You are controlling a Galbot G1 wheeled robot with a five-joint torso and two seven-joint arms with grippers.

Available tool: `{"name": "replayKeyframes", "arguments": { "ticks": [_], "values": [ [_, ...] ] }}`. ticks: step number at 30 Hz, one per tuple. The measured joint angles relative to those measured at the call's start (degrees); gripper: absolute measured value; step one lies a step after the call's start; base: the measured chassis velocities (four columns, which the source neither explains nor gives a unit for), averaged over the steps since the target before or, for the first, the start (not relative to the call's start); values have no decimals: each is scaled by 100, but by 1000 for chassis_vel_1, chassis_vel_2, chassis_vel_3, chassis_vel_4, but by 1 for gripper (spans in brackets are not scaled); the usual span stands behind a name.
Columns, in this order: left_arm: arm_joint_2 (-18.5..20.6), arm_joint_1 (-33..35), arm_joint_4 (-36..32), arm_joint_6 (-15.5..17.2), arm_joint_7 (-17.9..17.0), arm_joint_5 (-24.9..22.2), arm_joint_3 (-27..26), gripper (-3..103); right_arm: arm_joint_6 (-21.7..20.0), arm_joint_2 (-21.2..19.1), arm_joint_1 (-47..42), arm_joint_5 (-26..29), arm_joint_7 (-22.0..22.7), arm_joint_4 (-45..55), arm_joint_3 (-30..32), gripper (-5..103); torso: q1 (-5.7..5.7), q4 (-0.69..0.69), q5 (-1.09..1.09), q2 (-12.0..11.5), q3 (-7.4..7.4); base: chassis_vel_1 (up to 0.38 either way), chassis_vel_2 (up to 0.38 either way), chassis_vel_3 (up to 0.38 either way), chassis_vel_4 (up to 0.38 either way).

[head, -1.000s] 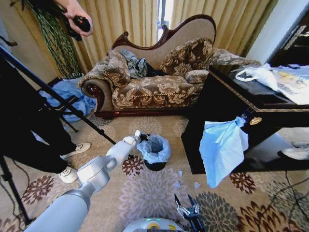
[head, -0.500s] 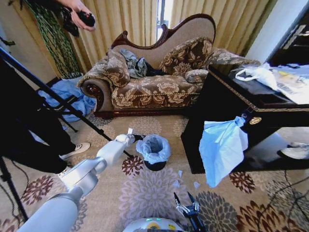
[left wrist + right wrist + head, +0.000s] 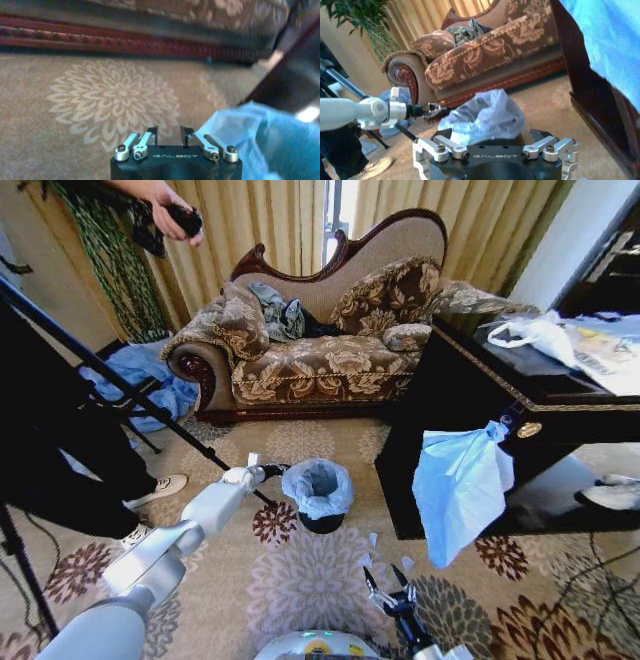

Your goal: Place a garbage bag over the trash bin.

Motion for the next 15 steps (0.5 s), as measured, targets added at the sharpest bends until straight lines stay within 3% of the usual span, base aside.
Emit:
{"name": "replayKeyframes", "arguments": {
  "ticks": [5, 6, 9, 10, 12, 13, 14, 15],
  "values": [
    [702, 561, -1396, 354, -394, -1137, -620, 54, -281, -627, 336, -29, 609, 494, -167, 100, 0, 4, 0, 0, 0, 0, 0, 0, 0],
    [702, 561, -1396, 354, -394, -1137, -620, 54, -281, -627, 336, -29, 609, 494, -167, 100, 0, 4, 0, 0, 0, 0, 0, 0, 0],
    [1259, 882, -2776, 274, -909, -1821, -1006, 71, -683, -1045, 920, 89, 1131, 713, -437, 100, 0, 2, -1, 0, 0, 0, 0, 0, 0],
    [1259, 882, -2776, 274, -909, -1821, -1006, 71, -683, -1045, 920, 89, 1131, 713, -437, 100, 0, 2, -1, 0, 0, 0, 0, 0, 0],
    [1472, 975, -3448, 124, -1307, -2024, -1168, 76, -922, -1279, 1277, 370, 1304, 785, -672, 100, 0, 1, 2, 0, 0, 0, 0, 0, 0],
    [1643, 995, -4072, 24, -1886, -2045, -1258, 86, -1102, -1466, 1651, 611, 1470, 805, -970, 100, 0, 2, 1, 0, 0, 0, 0, 0, 0],
    [1643, 995, -4072, 24, -1886, -2045, -1258, 86, -1102, -1466, 1651, 611, 1470, 805, -970, 100, 0, 2, 1, 0, 0, 0, 0, 0, 0],
    [1697, 994, -4362, 35, -2240, -1975, -1294, 86, -1173, -1537, 1820, 677, 1520, 805, -1109, 100, 0, 2, 1, 0, 0, 0, 0, 0, 0]
  ]
}}
